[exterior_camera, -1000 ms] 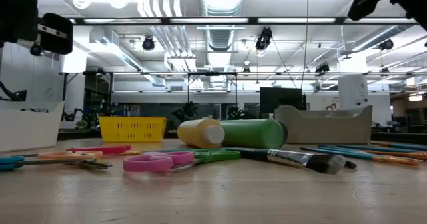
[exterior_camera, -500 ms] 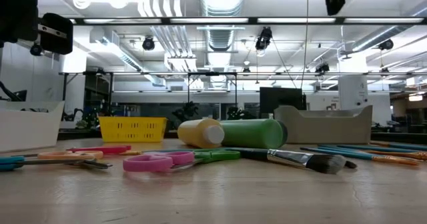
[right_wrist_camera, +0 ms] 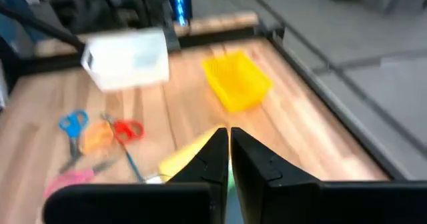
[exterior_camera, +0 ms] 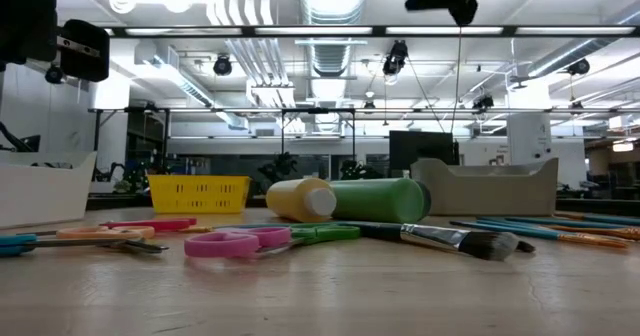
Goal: Pick & Place Paint Supplies
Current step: Put the black acrylic paint bottle into the gray bin
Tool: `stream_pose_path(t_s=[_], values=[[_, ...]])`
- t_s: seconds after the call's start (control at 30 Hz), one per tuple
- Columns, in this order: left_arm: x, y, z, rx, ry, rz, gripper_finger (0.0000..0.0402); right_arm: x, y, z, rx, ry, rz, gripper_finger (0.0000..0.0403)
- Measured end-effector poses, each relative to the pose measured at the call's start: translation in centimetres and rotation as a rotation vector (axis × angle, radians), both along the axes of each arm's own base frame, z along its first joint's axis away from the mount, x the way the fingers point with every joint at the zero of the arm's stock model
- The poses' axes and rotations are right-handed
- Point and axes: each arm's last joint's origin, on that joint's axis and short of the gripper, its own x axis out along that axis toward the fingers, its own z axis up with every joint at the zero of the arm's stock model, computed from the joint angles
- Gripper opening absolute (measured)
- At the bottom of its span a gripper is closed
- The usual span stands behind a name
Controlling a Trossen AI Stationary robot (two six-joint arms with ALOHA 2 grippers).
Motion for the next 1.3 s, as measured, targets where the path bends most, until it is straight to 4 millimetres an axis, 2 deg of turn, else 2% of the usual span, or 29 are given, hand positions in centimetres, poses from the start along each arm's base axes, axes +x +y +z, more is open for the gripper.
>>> stream_pose_path(t_s=[0.37, 0.67, 0.77, 1.07, 1.2, 1.3], values=[[0.0, 0.0, 0.0, 0.000, 0.000, -0.001, 0.0000, 4.4, -0.1, -5.0, 0.085, 0.215, -0.050, 0.0015], [0.0, 0.0, 0.0, 0.000, 0.000, -0.001, 0.0000, 8.2, -1.4, -7.1, 0.120, 0.323, -0.112, 0.0025], [0.0, 0.0, 0.0, -0.002, 0.001, 0.000, 0.0000, 9.1, -2.0, -7.7, 0.132, 0.392, -0.138, 0.0062], [0.0, 0.0, 0.0, 0.000, 0.005, 0.000, 0.0000, 11.9, -3.3, -9.5, 0.117, 0.544, -0.153, 0.0220], [0.0, 0.0, 0.0, -0.001, 0.004, 0.000, 0.0000, 12.5, -3.7, -10.6, 0.123, 0.564, -0.198, 0.0262], [0.0, 0.0, 0.0, 0.001, 0.006, -0.001, 0.0000, 12.7, -3.8, -11.3, 0.117, 0.572, -0.224, 0.0275]])
